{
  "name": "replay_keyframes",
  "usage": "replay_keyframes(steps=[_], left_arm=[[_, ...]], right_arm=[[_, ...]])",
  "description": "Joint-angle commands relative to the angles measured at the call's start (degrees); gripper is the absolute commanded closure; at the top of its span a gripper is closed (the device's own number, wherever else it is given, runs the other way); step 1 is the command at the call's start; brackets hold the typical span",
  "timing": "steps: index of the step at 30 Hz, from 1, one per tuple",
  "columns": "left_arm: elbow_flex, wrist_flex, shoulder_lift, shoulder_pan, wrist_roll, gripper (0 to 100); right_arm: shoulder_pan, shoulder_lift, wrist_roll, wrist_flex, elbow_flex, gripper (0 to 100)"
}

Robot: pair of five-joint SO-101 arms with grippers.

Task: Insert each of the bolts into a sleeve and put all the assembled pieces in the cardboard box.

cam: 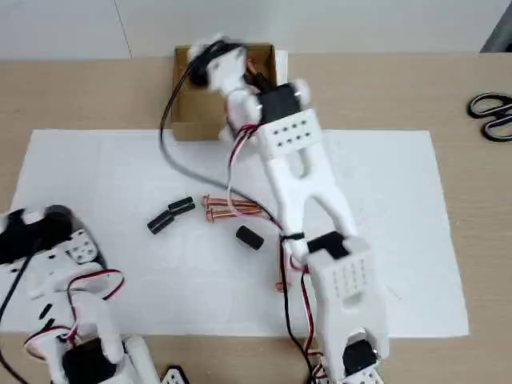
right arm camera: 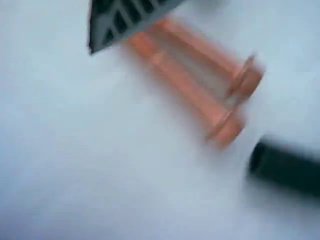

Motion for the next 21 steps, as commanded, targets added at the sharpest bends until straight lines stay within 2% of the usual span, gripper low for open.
replay_keyframes(steps=[1,10,12,18,21], left_arm=[[-2.6,0.4,-0.6,-3.7,-0.2,99],[-2.4,0.4,-0.6,-11.4,0.1,99],[-2.2,0.6,-0.6,-12.3,0.2,99],[-2.5,10.6,-0.6,-12.7,-0.2,99],[-2.5,14.2,-0.6,-12.7,-0.2,99]], right_arm=[[-1.6,-11.7,1.0,0.2,12.3,78.9],[-1.9,-20.1,1.1,0.2,25.4,79.0],[-4.0,-20.7,1.2,0.1,28.7,79.0],[-13.5,-20.1,2.4,-0.2,37.0,79.0],[-14.6,-20.0,5.5,-0.7,38.2,79.0]])
